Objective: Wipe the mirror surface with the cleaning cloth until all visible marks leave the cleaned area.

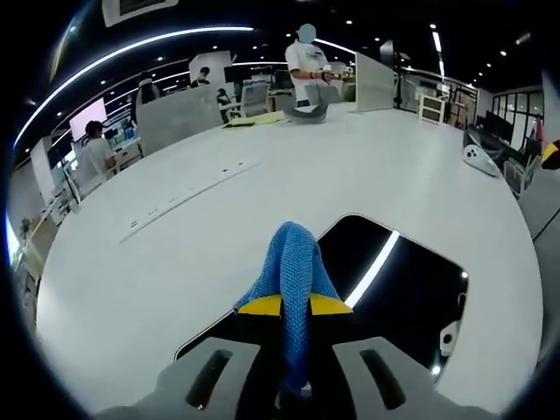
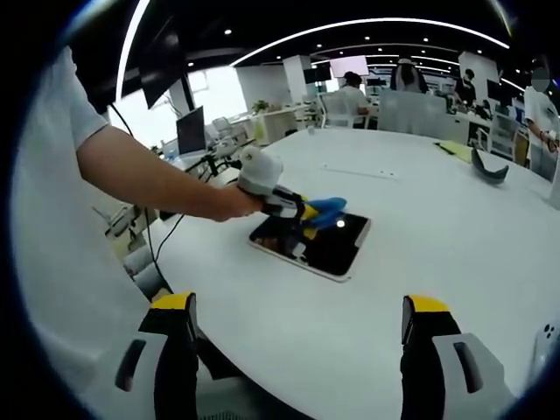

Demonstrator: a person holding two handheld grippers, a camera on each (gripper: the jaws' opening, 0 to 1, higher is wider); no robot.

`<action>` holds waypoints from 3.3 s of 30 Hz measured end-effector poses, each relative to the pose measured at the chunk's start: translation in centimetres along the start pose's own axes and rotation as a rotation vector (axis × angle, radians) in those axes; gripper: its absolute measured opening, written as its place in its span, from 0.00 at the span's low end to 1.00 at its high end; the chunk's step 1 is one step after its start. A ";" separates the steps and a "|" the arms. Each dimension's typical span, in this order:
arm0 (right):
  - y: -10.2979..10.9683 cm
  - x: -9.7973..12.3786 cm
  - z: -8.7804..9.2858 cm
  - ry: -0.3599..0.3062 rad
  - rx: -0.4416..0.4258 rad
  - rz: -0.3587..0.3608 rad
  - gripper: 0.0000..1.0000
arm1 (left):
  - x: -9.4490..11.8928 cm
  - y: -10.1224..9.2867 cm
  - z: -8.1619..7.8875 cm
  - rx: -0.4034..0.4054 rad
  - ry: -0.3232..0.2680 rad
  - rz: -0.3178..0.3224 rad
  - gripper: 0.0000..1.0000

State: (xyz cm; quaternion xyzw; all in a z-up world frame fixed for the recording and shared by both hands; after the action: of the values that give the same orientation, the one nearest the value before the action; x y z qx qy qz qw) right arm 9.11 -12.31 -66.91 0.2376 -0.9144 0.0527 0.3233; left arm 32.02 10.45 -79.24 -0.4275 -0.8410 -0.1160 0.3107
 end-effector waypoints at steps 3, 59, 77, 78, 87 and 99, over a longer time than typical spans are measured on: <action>0.0 0.0 -0.1 -0.005 0.001 -0.001 0.97 | -0.2 -0.5 -0.2 -0.001 0.001 0.001 0.06; -0.4 0.9 0.7 -0.003 -0.027 0.006 0.97 | -2.7 -3.8 -1.8 -0.065 0.010 0.078 0.06; -0.5 1.4 0.6 -0.001 -0.024 0.019 0.96 | -3.8 -5.5 -2.6 -0.081 0.000 0.113 0.06; -0.6 1.4 0.6 -0.002 -0.023 0.020 0.96 | -3.9 -5.6 -2.6 -0.082 -0.001 0.115 0.06; -0.8 1.3 0.7 0.000 -0.027 0.020 0.96 | -4.4 -6.2 -3.0 -0.105 0.003 0.139 0.06; -1.2 1.5 0.9 -0.002 -0.039 0.024 0.96 | -5.2 -7.1 -3.4 -0.128 0.000 0.146 0.06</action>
State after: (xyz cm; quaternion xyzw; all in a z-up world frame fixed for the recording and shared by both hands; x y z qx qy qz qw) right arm 8.22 -14.20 -66.75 0.2203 -0.9184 0.0386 0.3262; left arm 30.11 1.22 -79.31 -0.5069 -0.7984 -0.1466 0.2901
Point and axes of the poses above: the point that each gripper's makers call its tool centre point, and the gripper's own axes: x roughly backward along the fingers, y roughly to its left, z roughly out of its underside, the point moved 8 cm from there along x, roughly backward along the fingers, and after that the axes turned 11 degrees about z, right-handed, at the moved point
